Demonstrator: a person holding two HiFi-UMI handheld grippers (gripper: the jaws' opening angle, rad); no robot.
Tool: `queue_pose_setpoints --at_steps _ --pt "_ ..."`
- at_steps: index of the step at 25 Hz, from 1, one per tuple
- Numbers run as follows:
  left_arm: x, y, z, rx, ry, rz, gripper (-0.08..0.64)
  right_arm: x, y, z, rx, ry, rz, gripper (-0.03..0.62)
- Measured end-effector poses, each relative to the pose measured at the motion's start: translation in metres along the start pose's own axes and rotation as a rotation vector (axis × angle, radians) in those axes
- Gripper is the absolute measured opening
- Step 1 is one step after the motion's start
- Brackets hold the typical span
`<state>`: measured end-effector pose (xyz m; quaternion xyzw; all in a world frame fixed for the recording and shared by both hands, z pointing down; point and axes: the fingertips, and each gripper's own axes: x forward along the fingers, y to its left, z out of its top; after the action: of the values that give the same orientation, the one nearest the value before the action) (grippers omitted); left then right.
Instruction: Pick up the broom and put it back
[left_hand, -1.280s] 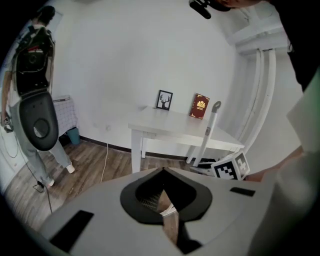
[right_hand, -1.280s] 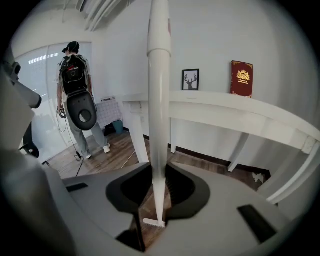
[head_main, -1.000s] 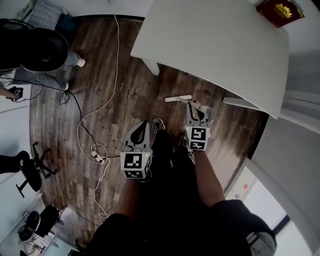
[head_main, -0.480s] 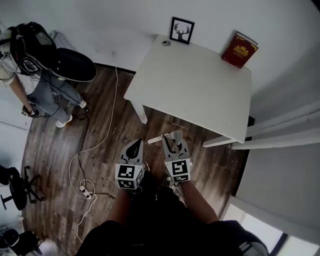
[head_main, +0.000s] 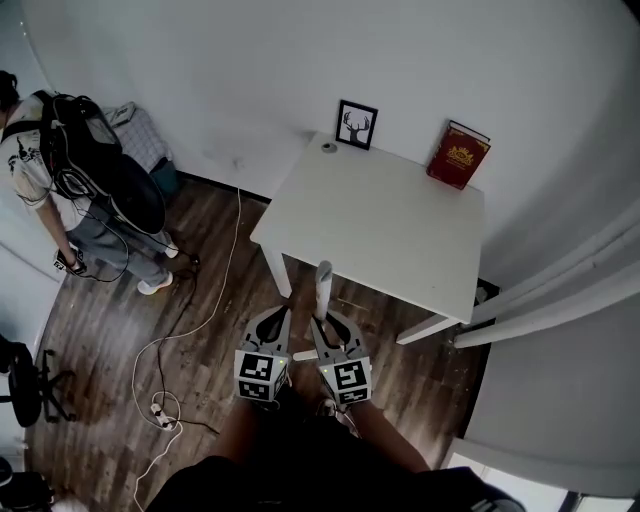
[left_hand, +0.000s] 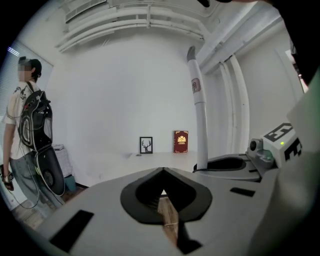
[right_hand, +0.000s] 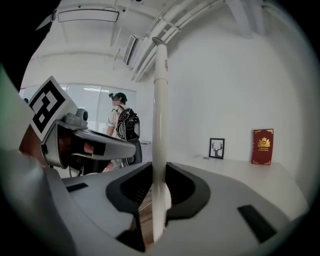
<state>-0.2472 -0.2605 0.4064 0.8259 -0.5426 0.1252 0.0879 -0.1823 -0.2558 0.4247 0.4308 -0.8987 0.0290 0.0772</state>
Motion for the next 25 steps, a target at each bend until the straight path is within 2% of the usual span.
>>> queue_pose_setpoints --at_steps 3,7,12,22,25 --pt "-0.005 -0.005 -0.003 -0.001 -0.004 0.008 0.0 -0.005 0.007 -0.004 -0.011 0.007 0.011 0.098" --pt "-0.012 -0.008 -0.008 -0.086 -0.026 0.006 0.0 -0.011 0.01 -0.005 -0.026 -0.001 0.009 0.098" --pt "-0.009 -0.012 -0.009 -0.041 -0.009 0.035 0.001 -0.019 -0.006 -0.004 -0.032 -0.006 -0.007 0.098" --pt "-0.017 -0.01 -0.016 -0.05 0.028 0.047 0.001 -0.027 -0.023 -0.001 -0.002 -0.018 -0.083 0.098" --pt "-0.009 -0.016 -0.02 -0.063 0.041 0.016 0.0 -0.029 -0.032 -0.004 0.009 -0.008 -0.109 0.098"
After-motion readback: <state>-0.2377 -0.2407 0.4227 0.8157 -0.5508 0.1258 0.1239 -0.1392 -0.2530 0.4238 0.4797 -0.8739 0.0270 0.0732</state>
